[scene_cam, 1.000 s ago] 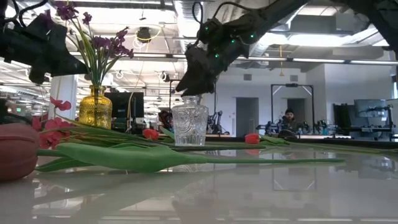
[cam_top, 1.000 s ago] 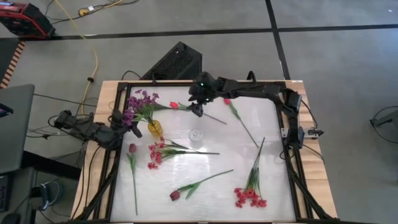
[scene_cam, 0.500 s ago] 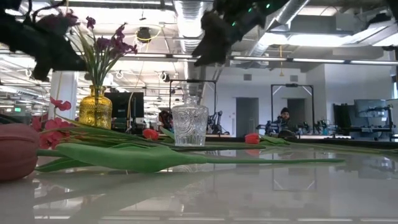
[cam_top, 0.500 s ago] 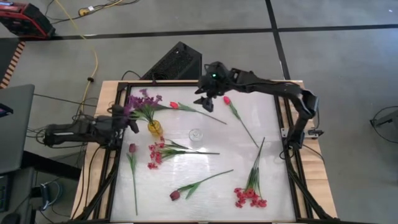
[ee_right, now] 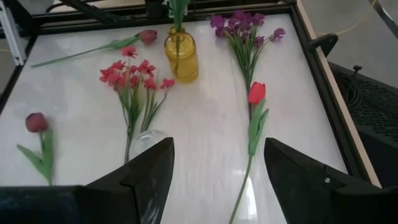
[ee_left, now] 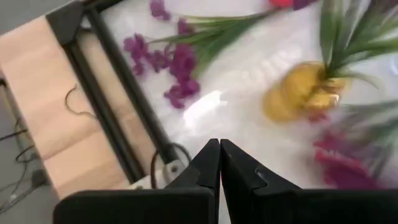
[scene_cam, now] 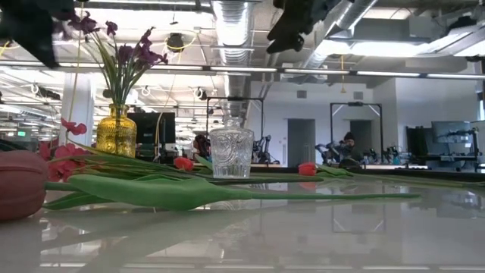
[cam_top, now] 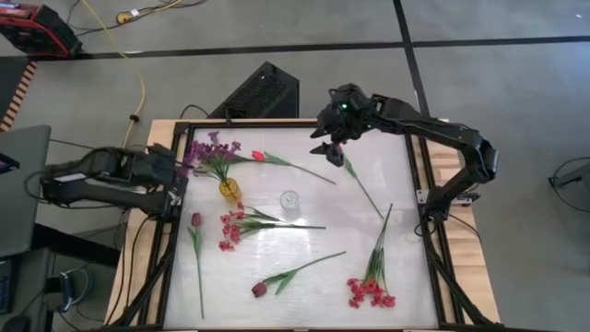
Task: Sort flowers into vase by color
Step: Put the violet flower into the yellow vase
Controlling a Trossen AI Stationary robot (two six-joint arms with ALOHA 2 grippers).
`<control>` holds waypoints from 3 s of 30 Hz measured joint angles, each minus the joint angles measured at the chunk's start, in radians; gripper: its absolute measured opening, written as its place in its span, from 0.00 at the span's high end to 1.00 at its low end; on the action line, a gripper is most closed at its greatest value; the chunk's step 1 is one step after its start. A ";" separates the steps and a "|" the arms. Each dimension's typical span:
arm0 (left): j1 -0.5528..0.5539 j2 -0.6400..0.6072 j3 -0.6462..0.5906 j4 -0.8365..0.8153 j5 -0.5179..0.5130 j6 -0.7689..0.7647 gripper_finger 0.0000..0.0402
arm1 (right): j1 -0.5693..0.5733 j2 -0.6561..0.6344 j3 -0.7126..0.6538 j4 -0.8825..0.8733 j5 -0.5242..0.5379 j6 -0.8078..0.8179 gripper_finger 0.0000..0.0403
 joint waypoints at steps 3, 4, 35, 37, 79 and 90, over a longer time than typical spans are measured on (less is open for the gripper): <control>0.000 0.047 0.107 0.071 0.112 0.136 1.00 | 0.000 -0.022 0.000 -0.020 0.000 0.000 0.32; 0.000 0.074 0.151 0.092 0.147 0.169 1.00 | 0.000 -0.030 0.000 -0.025 0.000 0.000 0.32; 0.810 0.912 0.811 0.386 0.306 1.229 1.00 | 0.175 -0.050 -0.057 -0.138 0.000 0.065 0.31; 0.876 0.981 0.811 0.374 0.303 1.198 1.00 | 0.199 -0.059 -0.105 -0.122 0.000 0.065 0.31; 0.645 1.249 0.286 0.598 0.283 1.587 0.48 | 0.409 -0.114 -0.454 0.112 0.001 0.154 0.32; 0.644 1.245 0.199 0.686 0.294 1.622 0.54 | 0.407 -0.114 -0.454 0.112 0.004 0.170 0.31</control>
